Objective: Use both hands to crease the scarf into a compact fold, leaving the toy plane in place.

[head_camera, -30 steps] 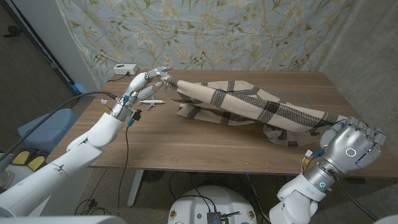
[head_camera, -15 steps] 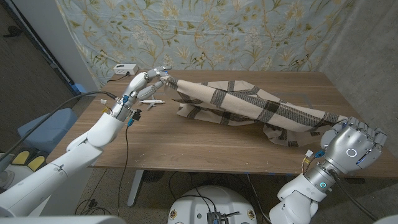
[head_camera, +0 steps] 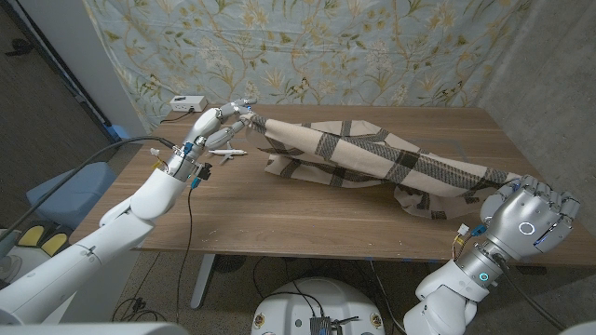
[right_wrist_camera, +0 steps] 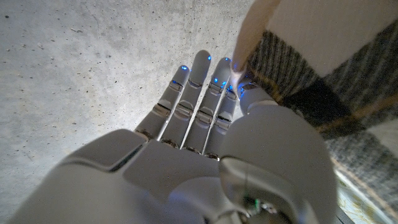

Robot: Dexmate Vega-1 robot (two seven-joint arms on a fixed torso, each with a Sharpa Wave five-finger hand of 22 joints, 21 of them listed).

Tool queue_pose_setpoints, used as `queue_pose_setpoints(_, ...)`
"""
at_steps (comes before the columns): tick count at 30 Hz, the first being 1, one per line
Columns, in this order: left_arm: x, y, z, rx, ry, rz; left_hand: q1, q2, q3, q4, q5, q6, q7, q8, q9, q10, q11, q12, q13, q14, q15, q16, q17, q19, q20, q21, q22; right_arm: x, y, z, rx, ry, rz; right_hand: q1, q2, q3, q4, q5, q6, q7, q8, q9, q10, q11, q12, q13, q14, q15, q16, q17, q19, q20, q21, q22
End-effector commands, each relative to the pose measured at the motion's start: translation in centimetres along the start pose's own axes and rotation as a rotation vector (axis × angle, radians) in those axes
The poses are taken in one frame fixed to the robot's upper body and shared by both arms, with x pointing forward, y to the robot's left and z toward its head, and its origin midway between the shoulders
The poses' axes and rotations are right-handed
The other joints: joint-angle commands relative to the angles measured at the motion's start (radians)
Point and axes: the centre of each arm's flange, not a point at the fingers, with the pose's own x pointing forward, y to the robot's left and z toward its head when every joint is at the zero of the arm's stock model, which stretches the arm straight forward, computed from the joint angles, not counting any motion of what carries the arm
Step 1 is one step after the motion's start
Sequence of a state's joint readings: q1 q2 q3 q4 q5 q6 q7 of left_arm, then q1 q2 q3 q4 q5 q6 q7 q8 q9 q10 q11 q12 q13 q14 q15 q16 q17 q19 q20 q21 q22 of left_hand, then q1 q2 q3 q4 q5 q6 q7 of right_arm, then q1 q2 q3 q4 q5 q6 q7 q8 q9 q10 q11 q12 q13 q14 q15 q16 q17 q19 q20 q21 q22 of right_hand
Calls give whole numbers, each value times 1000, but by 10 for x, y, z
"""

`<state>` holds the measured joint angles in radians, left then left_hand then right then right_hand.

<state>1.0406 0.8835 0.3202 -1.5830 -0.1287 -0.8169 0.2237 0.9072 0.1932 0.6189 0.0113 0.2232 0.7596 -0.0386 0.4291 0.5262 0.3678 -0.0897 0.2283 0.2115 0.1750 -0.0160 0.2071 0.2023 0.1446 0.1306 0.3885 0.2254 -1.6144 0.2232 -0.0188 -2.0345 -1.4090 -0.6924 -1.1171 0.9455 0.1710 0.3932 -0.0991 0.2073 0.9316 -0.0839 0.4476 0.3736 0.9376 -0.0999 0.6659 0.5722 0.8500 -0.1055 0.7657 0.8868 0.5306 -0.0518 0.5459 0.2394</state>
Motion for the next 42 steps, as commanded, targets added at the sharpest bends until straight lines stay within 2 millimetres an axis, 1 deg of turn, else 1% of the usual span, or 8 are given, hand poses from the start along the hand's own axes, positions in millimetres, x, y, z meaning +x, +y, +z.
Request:
queue_pose_setpoints(1, 51, 5, -37, -578, -16, -72, 31, 14, -2, -14, -47, 22, 97, 269, 200, 38, 2, 13, 35, 6, -9, 31, 27, -36, -3, 36, 12, 55, -79, -50, 177, 284, -114, 1, 5, 8, 38, 20, -27, -15, 65, 100, -21, -15, 40, 57, 6, -117, -59, 80, -38, -18, 53, -2)
queue_pose_setpoints(7, 54, 5, -33, -553, -23, -65, 31, 14, -2, -14, -47, 15, 96, 275, 210, 37, 2, 13, 36, 5, -9, 32, 28, -37, -2, 38, 13, 60, -75, -49, 192, 276, -132, 1, 5, 9, 40, 21, -26, -14, 65, 98, -21, -14, 40, 57, 6, -117, -64, 83, -39, -18, 56, -3)
queue_pose_setpoints(14, 48, 3, -39, -553, 11, -35, 33, 14, -1, -14, -46, 9, 98, 284, 222, 38, 2, 13, 38, 4, -9, 33, 29, -39, -2, 41, 13, 62, -70, -51, 209, 257, -142, 1, 4, 9, 42, 22, -25, -16, 67, 99, -20, -15, 40, 54, 9, -118, -69, 88, -41, -18, 61, -4)
queue_pose_setpoints(19, 43, 3, -40, -552, 11, -17, 33, 13, -1, -14, -46, 9, 98, 289, 228, 39, 2, 13, 39, 5, -9, 34, 29, -38, -3, 43, 13, 70, -72, -48, 219, 241, -176, 0, 3, 8, 43, 23, -26, -21, 68, 99, -21, -17, 41, 56, 10, -117, -74, 91, -44, -19, 64, -5)
queue_pose_setpoints(23, 42, 3, -39, -554, 3, -11, 33, 14, -1, -14, -46, 8, 98, 292, 232, 39, 3, 13, 40, 5, -8, 34, 29, -39, -2, 44, 14, 77, -72, -44, 235, 231, -201, 1, 3, 9, 44, 23, -27, -19, 68, 99, -22, -18, 42, 57, 10, -118, -77, 93, -45, -20, 65, -5)
queue_pose_setpoints(33, 43, 3, -37, -563, -19, -10, 33, 14, 1, -12, -46, 0, 100, 299, 243, 40, -1, 14, 42, 6, -10, 35, 30, -39, -2, 47, 14, 92, -72, -33, 263, 211, -262, 1, 2, 9, 46, 25, -28, -22, 70, 101, -22, -19, 42, 57, 13, -118, -86, 99, -48, -22, 71, -6)
queue_pose_setpoints(38, 44, 2, -37, -579, -28, -11, 34, 13, 0, -12, -46, 0, 99, 301, 244, 40, 1, 14, 42, 7, -10, 36, 30, -39, -3, 49, 14, 103, -77, -28, 271, 199, -308, 0, 1, 8, 48, 26, -28, -22, 71, 99, -22, -19, 43, 59, 16, -118, -91, 103, -51, -22, 75, -8)
queue_pose_setpoints(42, 46, 1, -40, -589, -20, -12, 33, 13, 1, -11, -46, 0, 98, 302, 243, 39, 3, 13, 43, 7, -10, 36, 30, -40, -3, 50, 14, 107, -78, -26, 282, 191, -328, 0, 0, 8, 49, 26, -28, -24, 71, 100, -23, -21, 43, 58, 16, -118, -95, 106, -54, -24, 77, -8)
